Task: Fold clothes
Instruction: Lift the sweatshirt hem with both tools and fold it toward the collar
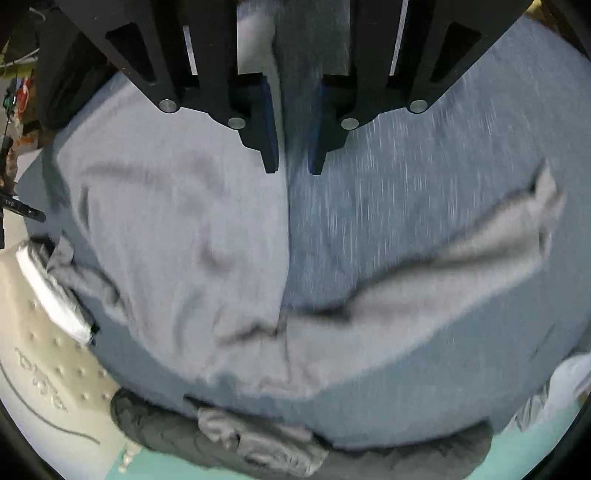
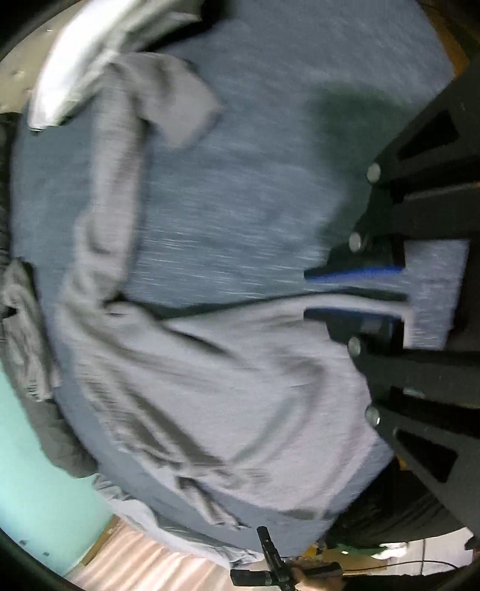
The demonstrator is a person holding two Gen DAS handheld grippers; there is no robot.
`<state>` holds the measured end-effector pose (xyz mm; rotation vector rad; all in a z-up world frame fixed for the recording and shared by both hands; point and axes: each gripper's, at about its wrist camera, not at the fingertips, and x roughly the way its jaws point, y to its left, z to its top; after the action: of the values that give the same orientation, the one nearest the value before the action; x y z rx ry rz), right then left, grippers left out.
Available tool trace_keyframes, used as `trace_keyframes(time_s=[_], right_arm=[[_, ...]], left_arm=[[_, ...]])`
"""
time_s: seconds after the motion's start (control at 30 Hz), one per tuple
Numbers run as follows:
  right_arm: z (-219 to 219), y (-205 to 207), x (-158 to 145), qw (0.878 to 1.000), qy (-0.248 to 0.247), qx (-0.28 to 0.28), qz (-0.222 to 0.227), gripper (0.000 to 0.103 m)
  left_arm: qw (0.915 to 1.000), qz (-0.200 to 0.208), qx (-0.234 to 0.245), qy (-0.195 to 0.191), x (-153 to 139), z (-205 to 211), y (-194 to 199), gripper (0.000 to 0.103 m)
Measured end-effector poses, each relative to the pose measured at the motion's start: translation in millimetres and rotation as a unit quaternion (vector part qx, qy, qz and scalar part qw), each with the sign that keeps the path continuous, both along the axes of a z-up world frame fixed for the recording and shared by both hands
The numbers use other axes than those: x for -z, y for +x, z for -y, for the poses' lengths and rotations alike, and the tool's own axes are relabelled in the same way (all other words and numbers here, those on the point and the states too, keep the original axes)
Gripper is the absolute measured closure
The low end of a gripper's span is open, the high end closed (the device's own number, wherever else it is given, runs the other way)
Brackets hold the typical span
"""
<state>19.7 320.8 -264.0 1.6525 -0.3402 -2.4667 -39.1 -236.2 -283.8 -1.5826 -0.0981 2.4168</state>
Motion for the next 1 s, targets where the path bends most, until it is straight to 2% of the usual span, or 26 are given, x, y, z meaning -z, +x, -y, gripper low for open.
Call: trace_keyframes(time_s=[0.03, 0.1, 0.17, 0.23, 0.3, 0.57, 0.67, 0.7, 0.9, 1.0], right_arm=[[-2.9, -9.7, -8.5, 1.000, -0.001, 0.002, -0.012, 0.075], [-5.7, -32.2, -20.8, 1.000, 0.002, 0.001, -0.029, 0.070], [-6.1, -57.4, -32.3, 0.999, 0.008, -0.003, -0.045, 0.070], [-1.1, -89.6, -37.5, 0.998, 0.016, -0.008, -0.055, 0.068], [-0.4, -120.8, -38.6, 0.998, 0.019, -0.010, -0.060, 0.066], [8.2, -226.3, -17.6, 0.997, 0.041, -0.028, -0.063, 0.065], [17.8, -263.3, -6.6, 0.996, 0.056, -0.037, -0.065, 0.058], [21.2, -275.6, -3.0, 0.995, 0.061, -0.040, -0.067, 0.051], [40.9, -339.3, 13.0, 0.992, 0.083, -0.057, -0.079, 0.049], [48.5, -365.4, 21.6, 0.989, 0.103, -0.075, -0.075, 0.049]], left_arm=[[0.9999, -0.013, 0.002, -0.002, -9.7, -3.9, -14.4, 0.084], [0.9996, -0.028, 0.007, -0.006, -21.2, -12.6, -37.9, 0.081], [0.9989, -0.044, 0.013, -0.012, -29.4, -24.1, -68.1, 0.075], [0.9984, -0.052, 0.019, -0.012, -31.7, -35.3, -94.1, 0.064], [0.9981, -0.054, 0.024, -0.016, -25.7, -45.4, -124.8, 0.061], [0.9959, -0.061, 0.050, -0.045, 8.6, -80.2, -234.4, 0.061], [0.9949, -0.061, 0.057, -0.057, 22.3, -89.6, -267.4, 0.060], [0.9945, -0.061, 0.058, -0.063, 26.7, -91.7, -278.2, 0.058], [0.9918, -0.056, 0.070, -0.091, 46.8, -99.6, -325.2, 0.057], [0.9914, -0.050, 0.078, -0.092, 55.9, -102.9, -339.4, 0.057]])
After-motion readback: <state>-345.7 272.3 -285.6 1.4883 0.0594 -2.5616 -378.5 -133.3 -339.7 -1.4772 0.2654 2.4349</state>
